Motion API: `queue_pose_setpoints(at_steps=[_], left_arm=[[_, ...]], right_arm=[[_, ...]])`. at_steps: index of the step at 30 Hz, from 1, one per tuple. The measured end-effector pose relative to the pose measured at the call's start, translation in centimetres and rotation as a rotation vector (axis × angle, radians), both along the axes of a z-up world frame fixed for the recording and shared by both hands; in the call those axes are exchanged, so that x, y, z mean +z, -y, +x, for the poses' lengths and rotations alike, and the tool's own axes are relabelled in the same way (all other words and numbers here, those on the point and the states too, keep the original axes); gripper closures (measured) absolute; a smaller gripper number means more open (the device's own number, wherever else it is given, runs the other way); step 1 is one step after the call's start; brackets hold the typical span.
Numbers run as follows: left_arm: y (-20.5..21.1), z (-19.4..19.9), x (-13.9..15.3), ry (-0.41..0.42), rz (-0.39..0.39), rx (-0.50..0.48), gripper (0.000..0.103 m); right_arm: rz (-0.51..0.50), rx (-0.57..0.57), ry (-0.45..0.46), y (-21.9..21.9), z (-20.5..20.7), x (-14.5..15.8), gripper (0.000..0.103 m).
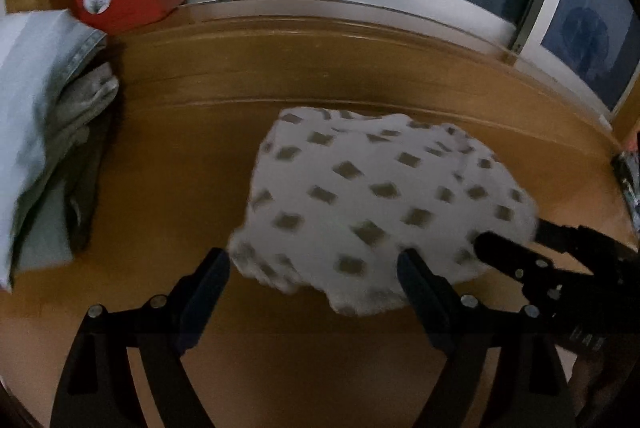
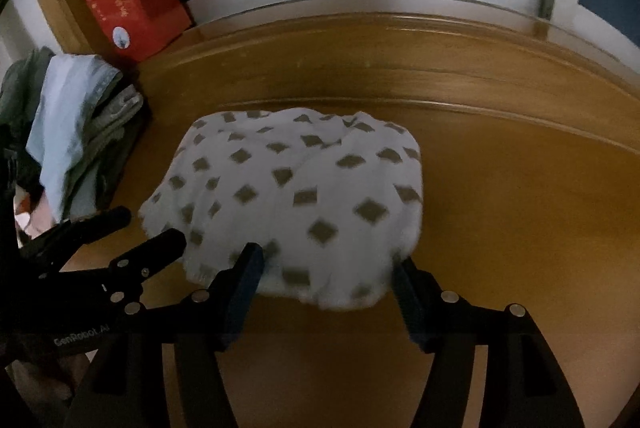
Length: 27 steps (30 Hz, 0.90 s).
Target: Fold clothes
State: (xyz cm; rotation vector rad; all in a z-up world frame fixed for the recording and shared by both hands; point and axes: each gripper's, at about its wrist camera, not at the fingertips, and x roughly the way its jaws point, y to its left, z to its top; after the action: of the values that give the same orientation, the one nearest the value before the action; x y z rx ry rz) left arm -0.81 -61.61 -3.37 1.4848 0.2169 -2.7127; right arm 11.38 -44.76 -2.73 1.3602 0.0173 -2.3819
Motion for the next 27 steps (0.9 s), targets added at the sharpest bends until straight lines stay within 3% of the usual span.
queue_pose_setpoints(at_steps=[8,10,27], left_arm=[[-2.6,3.8,-0.4,0.113,0.057,0.004,0.018],[-2.8,4.0,-0.5,0.128,0.037,0.002,0.018],[-3.8,5.2,-0.2,0.108,-0.022,0.041,0.018]], right_arm=[[0.051,0.006,0.009,-1.9,4.3,0.9,0.038],[0.068,-0.003,0.005,-2.4,4.4,0.9,0.038],[0.053,0.008,0.016,-3.9,3.8,0.7,0.038]])
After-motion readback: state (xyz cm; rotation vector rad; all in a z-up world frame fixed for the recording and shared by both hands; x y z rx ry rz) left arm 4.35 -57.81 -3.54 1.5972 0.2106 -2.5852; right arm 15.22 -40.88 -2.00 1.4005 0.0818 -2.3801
